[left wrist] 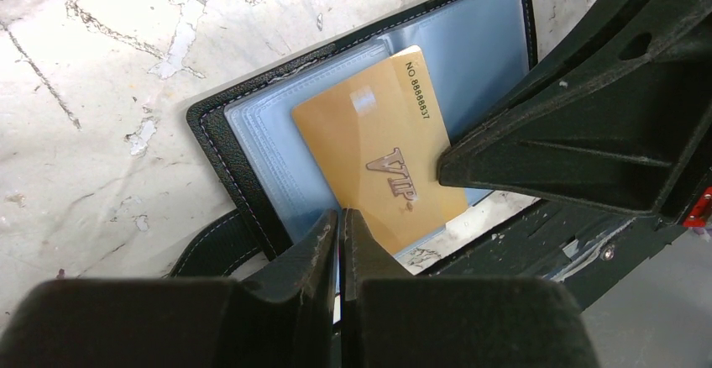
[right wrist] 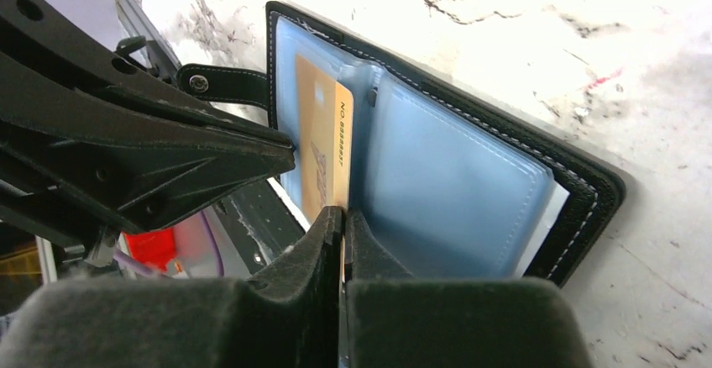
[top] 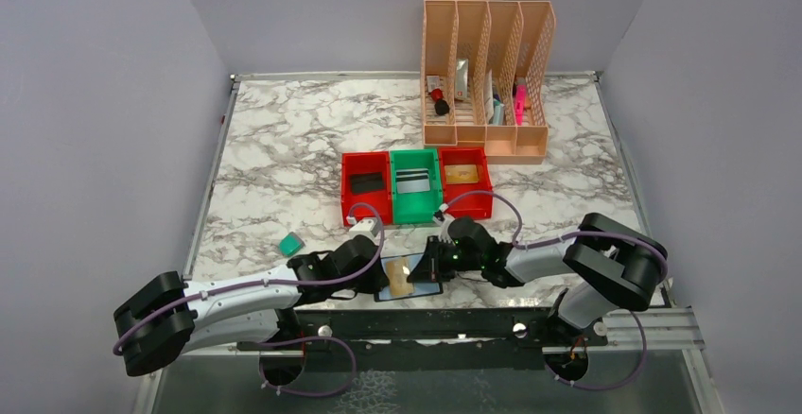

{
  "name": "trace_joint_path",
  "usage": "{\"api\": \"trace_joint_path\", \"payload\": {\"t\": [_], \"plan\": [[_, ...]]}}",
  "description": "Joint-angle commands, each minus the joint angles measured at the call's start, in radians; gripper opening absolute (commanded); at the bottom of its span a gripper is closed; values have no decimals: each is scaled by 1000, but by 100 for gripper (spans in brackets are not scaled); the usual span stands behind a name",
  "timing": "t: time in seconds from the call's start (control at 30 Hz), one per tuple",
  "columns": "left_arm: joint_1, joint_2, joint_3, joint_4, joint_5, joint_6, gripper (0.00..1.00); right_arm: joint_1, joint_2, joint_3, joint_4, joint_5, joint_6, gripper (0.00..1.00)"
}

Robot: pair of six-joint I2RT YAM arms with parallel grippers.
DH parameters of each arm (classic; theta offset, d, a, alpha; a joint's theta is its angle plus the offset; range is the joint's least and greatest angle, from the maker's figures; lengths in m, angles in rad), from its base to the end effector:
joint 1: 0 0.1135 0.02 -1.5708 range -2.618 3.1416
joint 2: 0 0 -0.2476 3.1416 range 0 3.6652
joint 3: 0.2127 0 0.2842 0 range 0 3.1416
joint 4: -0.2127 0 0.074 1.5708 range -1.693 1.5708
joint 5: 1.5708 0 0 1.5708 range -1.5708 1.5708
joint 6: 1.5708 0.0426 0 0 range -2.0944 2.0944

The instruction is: Take the credit cards out of the card holder

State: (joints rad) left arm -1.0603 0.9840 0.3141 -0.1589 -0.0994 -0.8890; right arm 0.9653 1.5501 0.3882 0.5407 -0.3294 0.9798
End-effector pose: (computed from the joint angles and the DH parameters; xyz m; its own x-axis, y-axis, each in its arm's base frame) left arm 0.1095 -0.1869 0.1084 -0.8756 -0.0176 -0.4827 0.2468 0.8426 -0.4786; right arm 0.1442 0.2326 0.0635 -0.9550 0.0010 -0.2968 -0.2418 0.5770 0.7802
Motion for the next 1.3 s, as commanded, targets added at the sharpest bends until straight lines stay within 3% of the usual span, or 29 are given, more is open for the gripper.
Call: {"api": "trace_joint_path", "payload": {"t": [0.0, 0.3, 0.43, 0.67, 0.77, 1.07, 1.27], "plan": [[0, 5, -13, -35, 7, 18, 9, -4, 12, 4, 23, -13, -8, 3], [1, -29, -22, -45, -6, 10, 7, -27, -94, -43, -74, 74, -22, 1], [0, -20, -27, -18, 8, 17, 6, -27, -59, -33, -40, 10, -37, 5], [0, -6, -24, 10, 29, 20, 6, -27, 7, -31, 75, -25, -8, 42], [1, -9, -25, 17, 29, 22, 6, -28, 39, -10, 83, -35, -10, 47], [0, -29, -38, 14, 21, 12, 5, -30, 84, -1, 115, -70, -6, 14], [0, -47, -30, 7, 20, 12, 5, -36, 45, -11, 77, -54, -18, 4]]}}
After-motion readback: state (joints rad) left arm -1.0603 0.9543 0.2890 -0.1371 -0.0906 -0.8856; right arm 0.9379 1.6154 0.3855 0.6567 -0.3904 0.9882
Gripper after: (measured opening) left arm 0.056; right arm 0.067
